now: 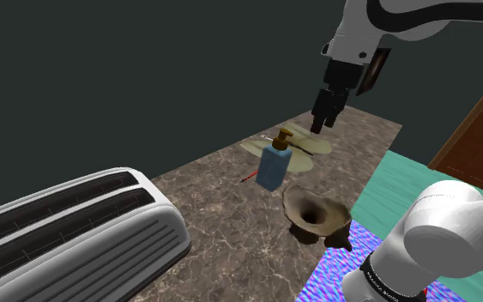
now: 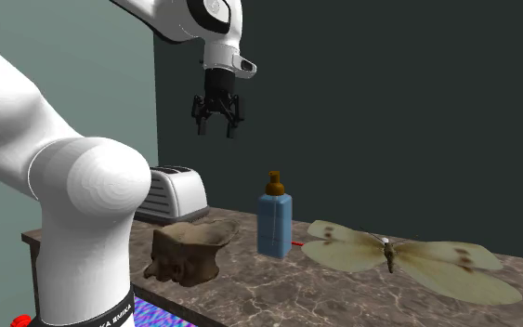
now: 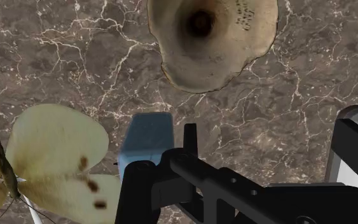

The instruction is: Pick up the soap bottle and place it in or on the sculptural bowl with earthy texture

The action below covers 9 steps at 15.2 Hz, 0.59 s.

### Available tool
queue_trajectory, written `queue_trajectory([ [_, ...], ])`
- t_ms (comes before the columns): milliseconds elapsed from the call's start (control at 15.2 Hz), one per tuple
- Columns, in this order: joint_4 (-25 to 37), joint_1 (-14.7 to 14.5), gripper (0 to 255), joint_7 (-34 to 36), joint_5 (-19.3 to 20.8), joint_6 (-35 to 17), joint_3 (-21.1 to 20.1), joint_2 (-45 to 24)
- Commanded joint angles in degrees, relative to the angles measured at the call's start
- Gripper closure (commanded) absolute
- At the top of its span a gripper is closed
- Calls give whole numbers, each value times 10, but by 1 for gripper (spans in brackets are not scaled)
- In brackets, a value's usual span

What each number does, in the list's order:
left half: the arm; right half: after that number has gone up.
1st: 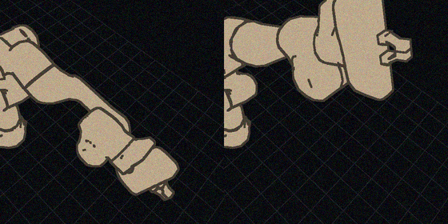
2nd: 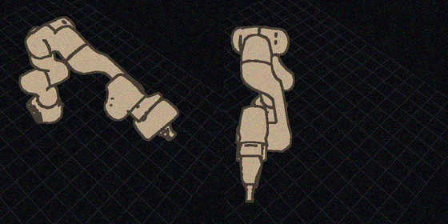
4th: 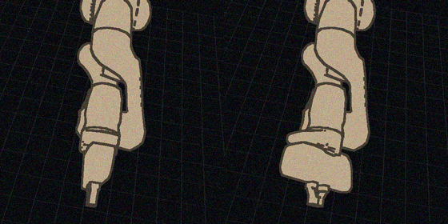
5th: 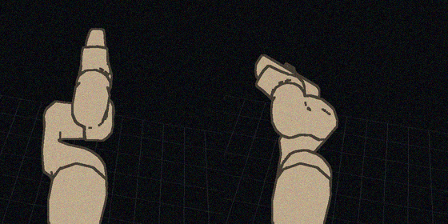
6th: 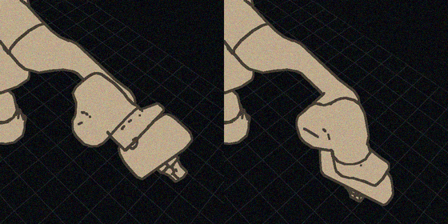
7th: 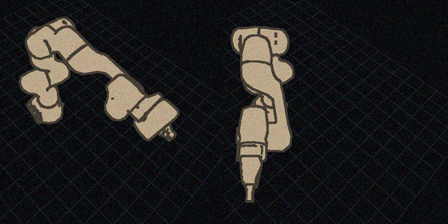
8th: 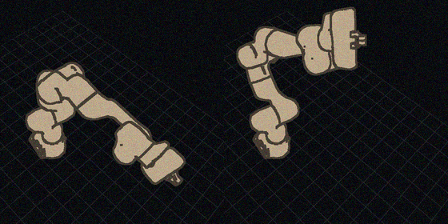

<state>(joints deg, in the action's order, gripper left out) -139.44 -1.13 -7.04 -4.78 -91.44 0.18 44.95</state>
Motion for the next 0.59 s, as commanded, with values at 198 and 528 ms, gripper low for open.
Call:
queue_trajectory([
  [198, 37, 7, 0, -1, 13, -20, 3, -87],
  [528, 113, 19, 0, 1, 33, -39, 8, -229],
])
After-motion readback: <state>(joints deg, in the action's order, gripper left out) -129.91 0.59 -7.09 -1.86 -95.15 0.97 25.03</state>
